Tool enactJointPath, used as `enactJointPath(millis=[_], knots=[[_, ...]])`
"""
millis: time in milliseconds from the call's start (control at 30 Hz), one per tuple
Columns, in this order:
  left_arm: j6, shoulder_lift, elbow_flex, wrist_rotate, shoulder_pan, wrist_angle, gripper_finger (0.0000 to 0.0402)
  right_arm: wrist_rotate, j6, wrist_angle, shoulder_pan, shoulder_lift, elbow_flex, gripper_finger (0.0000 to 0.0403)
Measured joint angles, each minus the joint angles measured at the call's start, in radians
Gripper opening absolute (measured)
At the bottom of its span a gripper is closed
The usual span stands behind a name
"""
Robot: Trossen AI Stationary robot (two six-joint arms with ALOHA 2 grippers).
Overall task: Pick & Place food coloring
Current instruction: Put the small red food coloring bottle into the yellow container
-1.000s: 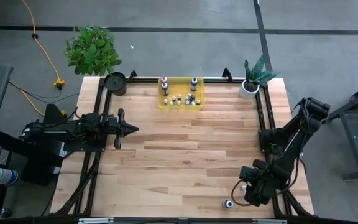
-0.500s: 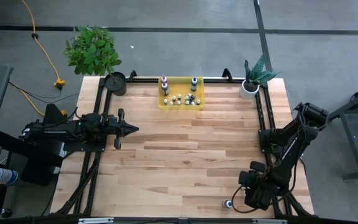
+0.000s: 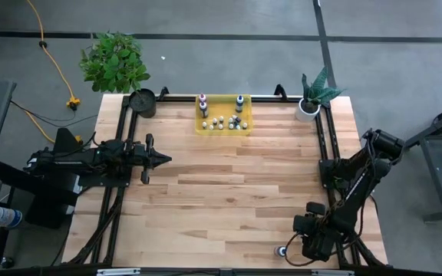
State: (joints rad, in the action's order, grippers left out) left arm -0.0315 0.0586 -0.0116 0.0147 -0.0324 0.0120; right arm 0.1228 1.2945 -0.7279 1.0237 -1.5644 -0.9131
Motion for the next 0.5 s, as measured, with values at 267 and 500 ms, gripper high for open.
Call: enactJointPath(millis=[267, 500], knots=[[0.0, 0.0, 0.0, 0.0, 0.0, 0.0, 0.0, 0.033, -0.005, 0.008, -0.003, -0.007, 0.001, 0.0172], [0.0, 0.0, 0.0, 0.0, 0.0, 0.0, 0.0, -0.001, 0.005, 0.075, -0.011, -0.007, 0.043, 0.0167]])
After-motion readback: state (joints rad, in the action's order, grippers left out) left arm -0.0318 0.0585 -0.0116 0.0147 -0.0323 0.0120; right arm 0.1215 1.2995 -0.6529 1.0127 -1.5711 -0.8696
